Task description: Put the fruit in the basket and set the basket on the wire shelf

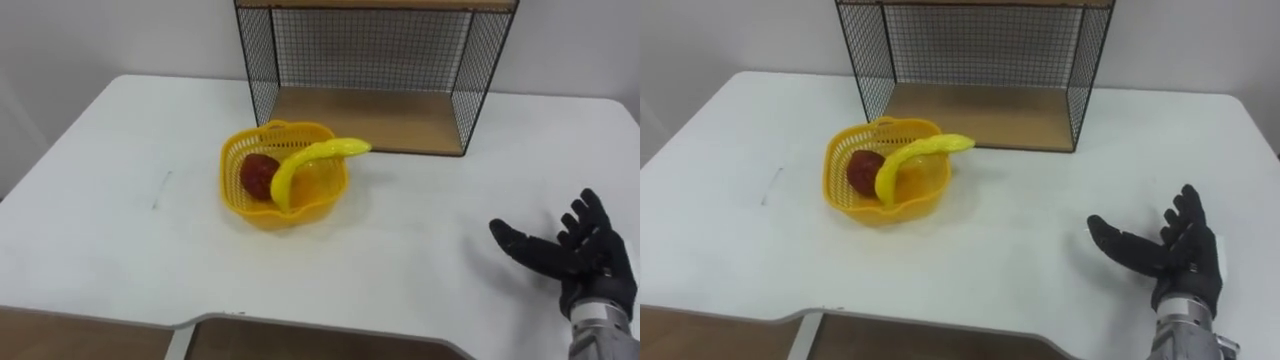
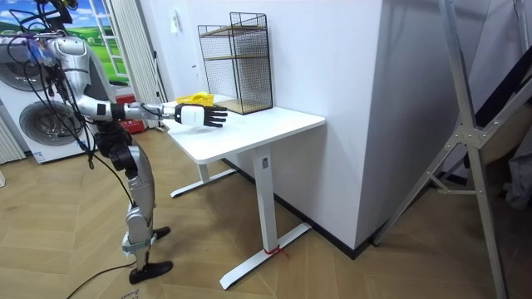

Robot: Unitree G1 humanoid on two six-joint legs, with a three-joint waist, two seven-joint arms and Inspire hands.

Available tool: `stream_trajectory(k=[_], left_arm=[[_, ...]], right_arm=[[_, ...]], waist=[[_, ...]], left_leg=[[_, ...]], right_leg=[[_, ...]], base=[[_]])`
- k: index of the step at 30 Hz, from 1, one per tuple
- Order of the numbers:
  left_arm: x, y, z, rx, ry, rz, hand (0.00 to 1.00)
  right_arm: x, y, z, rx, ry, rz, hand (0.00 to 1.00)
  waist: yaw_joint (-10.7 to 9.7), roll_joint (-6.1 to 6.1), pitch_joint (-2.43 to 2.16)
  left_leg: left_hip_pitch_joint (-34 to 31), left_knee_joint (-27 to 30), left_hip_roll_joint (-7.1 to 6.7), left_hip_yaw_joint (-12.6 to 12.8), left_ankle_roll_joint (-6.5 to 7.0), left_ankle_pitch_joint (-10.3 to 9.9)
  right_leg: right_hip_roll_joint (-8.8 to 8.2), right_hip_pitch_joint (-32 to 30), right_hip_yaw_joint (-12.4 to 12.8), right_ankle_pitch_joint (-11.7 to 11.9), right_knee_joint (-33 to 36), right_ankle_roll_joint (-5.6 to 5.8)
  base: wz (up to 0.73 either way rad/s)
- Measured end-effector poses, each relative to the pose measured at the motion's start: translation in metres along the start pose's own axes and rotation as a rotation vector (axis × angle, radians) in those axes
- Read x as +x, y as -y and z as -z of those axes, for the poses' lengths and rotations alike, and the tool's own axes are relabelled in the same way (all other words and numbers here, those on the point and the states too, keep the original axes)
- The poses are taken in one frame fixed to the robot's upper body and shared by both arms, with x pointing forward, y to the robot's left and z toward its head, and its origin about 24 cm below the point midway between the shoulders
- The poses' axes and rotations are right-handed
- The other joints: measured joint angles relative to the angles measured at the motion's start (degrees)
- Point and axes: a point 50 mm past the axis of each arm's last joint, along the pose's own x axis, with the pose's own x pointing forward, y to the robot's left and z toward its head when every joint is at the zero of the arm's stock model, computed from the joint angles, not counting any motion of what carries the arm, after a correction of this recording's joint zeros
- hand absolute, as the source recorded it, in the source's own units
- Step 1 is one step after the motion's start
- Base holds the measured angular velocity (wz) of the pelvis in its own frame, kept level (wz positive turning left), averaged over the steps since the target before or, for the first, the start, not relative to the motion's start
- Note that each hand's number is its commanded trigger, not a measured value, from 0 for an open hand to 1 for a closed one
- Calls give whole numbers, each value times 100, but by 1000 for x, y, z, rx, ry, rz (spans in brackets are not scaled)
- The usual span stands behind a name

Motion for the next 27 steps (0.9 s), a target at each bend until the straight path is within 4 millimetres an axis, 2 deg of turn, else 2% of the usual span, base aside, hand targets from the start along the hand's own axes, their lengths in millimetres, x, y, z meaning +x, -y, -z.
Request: stream_trajectory(k=[4, 9, 15, 18, 21, 27], left_arm=[[-12, 23, -3, -64, -3, 144, 0], [-28, 45, -7, -162, -31, 332, 0], [-57, 77, -7, -275, -119, 614, 0], [-72, 89, -6, -304, -155, 741, 0], [-81, 95, -1, -306, -186, 836, 0], [-89, 100, -2, -331, -186, 983, 0]], right_arm=[[1, -6, -3, 10, 26, -48, 0], [0, -16, -5, 22, 64, -111, 0], [4, -36, -16, 80, 132, -198, 0], [6, -49, -19, 99, 146, -264, 0], [7, -61, -22, 107, 156, -330, 0], [8, -69, -28, 106, 180, -380, 0]], waist=[[-26, 17, 33], [-92, 13, 33], [-131, -74, 86], [-151, -159, 129], [-224, -179, 117], [-290, -135, 91]], left_leg=[[-39, 37, -9, 3, 6, 3], [-26, 30, -12, 8, 7, 7], [12, 27, -10, 40, 7, 8], [3, 36, -9, 40, 7, 7], [3, 44, -6, 50, 8, 5], [71, 19, -4, 73, 8, 6]], right_leg=[[-8, -7, 1, -5, -7, 4], [-5, -5, 23, -10, -18, 6], [-7, -5, 62, -12, -17, 10], [-7, -11, 66, -12, -15, 10], [-8, -13, 73, -10, -4, 9], [-7, 32, 95, -9, -3, 8]], base=[[2], [-1], [-2], [0], [0], [-1]])
